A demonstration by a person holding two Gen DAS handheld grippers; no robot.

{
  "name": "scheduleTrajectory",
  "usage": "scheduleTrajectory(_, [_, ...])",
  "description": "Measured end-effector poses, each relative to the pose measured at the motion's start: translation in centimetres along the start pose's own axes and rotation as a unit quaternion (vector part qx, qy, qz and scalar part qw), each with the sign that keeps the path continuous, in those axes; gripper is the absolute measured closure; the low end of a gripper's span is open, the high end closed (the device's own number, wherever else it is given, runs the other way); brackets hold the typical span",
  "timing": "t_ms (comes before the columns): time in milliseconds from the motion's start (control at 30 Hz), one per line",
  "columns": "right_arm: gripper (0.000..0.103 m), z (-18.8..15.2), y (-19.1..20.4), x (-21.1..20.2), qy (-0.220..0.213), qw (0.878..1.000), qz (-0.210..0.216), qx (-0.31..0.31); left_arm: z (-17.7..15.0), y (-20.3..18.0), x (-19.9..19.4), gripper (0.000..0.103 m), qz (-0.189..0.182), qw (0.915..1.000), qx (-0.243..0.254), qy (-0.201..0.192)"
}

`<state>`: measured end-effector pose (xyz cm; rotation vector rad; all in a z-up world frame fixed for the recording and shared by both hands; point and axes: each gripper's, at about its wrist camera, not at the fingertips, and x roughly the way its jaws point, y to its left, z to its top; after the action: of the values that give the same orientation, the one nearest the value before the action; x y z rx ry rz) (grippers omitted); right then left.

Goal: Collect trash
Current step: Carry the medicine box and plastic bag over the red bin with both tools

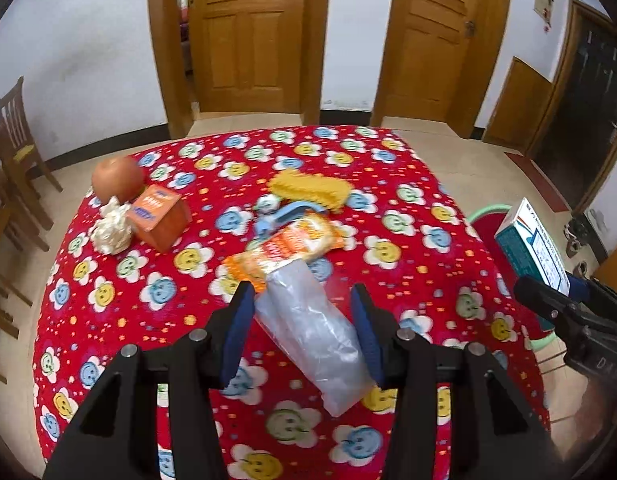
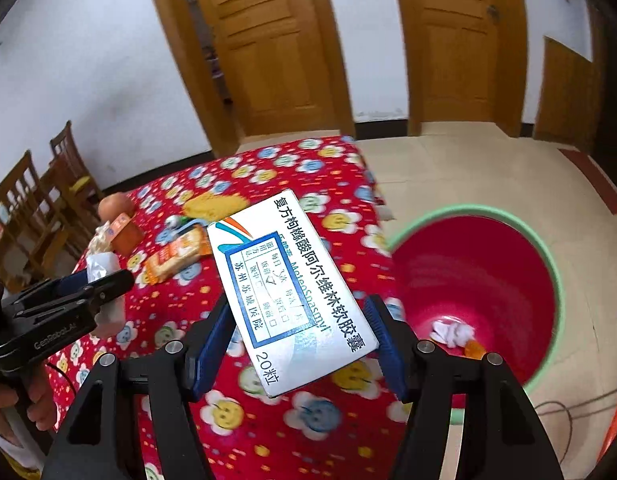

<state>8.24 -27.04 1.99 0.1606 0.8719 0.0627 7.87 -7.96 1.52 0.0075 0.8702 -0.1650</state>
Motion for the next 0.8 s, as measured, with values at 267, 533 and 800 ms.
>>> scheduleTrajectory(267, [0.036, -0.9, -4.6, -1.4, -0.006, 0.999, -0.033, 0.041, 0.4, -3.6, 0.2, 0.053, -0.018, 0.9995, 0.025, 0.001])
scheduleTrajectory(533, [0.036, -1.6, -8.7, -1.5, -0.002, 0.995, -0.070, 0.077, 0.7, -7.4, 0.8, 0.053, -0.039, 0.9978, 0.053, 0.004])
scheduleTrajectory(800, [0.036, -2.2, -12.1, -0.8, 0.010, 0.991, -0.090, 0.102, 0.8, -10.8, 1.8, 0.053, -0.054, 0.9956, 0.076, 0.010])
